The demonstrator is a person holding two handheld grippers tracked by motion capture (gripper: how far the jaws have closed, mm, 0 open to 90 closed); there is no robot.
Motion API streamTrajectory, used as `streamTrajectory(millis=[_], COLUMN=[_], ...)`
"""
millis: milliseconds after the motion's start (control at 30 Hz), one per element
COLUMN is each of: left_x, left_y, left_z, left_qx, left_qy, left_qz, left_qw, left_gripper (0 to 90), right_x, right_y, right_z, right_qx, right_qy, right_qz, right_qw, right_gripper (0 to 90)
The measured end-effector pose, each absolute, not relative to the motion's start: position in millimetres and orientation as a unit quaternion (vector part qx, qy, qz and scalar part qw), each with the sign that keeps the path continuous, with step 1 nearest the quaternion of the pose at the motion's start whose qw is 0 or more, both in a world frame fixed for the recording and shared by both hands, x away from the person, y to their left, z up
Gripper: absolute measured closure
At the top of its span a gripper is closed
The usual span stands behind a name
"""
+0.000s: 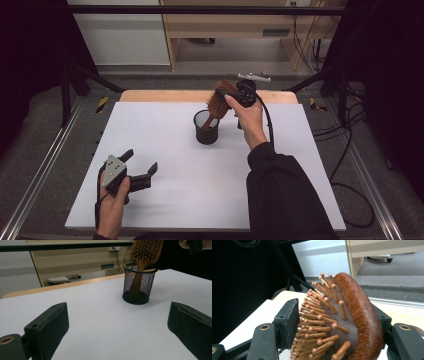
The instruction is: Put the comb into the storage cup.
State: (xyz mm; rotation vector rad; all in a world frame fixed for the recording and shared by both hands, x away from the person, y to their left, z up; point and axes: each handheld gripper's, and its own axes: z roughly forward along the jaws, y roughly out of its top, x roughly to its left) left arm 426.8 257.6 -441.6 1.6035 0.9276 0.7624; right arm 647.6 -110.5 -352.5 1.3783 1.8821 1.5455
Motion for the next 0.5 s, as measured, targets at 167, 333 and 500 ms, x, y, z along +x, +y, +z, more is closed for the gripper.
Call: streamTrajectory(millis=[167,333,500], left_x=[426.8,427.0,426.9], left_y=[257.5,257.2,257.3], left_z=[-441.6,-441.9,-441.8], left_qx=[0.675,0.676,0.676], left_qy=[0.390,0.389,0.388], left_qz=[0.320,0.318,0.319], left_qw=[0.539,0.539,0.539], left_gripper=[4.0,4.0,4.0], right_x=[647.7,647.4,647.3], right_y=[-110.9,-110.8,-108.7], right_z=[-352.3,-352.6,-353.2], right_qx=[0.485,0.484,0.482], right_qy=[0.664,0.665,0.670], right_qz=[0.542,0.541,0.535], right_qw=[0.172,0.176,0.178], right_gripper=[35.7,34.8,31.7])
